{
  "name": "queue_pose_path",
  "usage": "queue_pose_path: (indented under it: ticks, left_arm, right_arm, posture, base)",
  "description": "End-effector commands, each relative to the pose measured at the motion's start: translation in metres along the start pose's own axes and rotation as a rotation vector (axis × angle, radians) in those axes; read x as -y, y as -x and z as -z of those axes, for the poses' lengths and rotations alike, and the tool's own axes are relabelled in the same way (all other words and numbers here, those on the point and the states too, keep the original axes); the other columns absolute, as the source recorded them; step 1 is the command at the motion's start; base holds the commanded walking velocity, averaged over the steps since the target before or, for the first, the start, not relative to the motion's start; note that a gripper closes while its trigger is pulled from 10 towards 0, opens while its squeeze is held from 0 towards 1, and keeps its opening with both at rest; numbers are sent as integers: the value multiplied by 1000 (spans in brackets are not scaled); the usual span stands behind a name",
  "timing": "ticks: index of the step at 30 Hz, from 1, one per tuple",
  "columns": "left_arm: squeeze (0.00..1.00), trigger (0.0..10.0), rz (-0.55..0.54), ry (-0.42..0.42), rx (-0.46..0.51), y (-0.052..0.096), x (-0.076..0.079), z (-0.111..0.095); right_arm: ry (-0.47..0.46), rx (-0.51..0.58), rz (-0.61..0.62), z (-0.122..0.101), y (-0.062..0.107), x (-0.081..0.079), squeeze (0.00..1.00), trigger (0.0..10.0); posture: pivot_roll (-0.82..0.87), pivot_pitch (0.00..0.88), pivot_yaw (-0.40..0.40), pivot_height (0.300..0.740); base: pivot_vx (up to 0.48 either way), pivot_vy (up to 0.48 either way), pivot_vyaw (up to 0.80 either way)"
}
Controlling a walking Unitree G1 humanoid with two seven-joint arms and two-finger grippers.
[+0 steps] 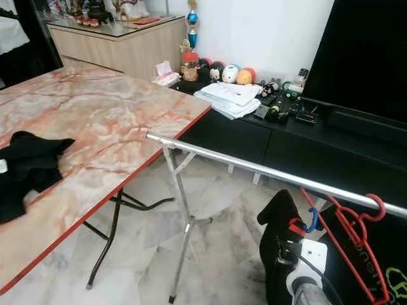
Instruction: Hang hanger
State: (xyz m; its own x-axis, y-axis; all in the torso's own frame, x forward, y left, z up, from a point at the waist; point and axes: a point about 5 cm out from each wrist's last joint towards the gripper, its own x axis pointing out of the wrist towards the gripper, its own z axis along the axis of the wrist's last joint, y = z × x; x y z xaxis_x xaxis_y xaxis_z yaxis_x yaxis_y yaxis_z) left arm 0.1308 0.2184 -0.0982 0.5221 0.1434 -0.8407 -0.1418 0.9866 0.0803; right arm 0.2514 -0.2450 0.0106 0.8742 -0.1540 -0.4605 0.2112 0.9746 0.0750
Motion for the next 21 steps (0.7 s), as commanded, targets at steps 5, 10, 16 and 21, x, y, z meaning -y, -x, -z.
queue_pose_path:
  ticks: [5, 10, 16, 21]
  left_arm:
    - [0, 10000, -8, -23, -29, 2, -4, 7]
    - [0, 10000, -6, -23, -26, 1, -3, 6]
    - [0, 10000, -6, -20, -22, 1, -3, 4]
    - [0, 10000, -8, -20, -21, 1, -3, 4]
  right_arm:
    - [-6, 39, -1, -11, -4, 0, 0, 10000]
    - [-5, 41, -9, -13, -6, -2, 0, 10000]
    - [-8, 44, -8, -16, -9, -3, 0, 10000]
    - [-18, 45, 0, -15, -10, -3, 0, 10000]
  posture:
    - [14, 0, 22, 740]
    - [14, 0, 19, 740]
    - [16, 0, 19, 740]
    - [15, 0, 20, 740]
  base:
    - [-262, 0, 0]
    - [-263, 0, 0]
    - [-262, 0, 0]
    - [-259, 0, 0]
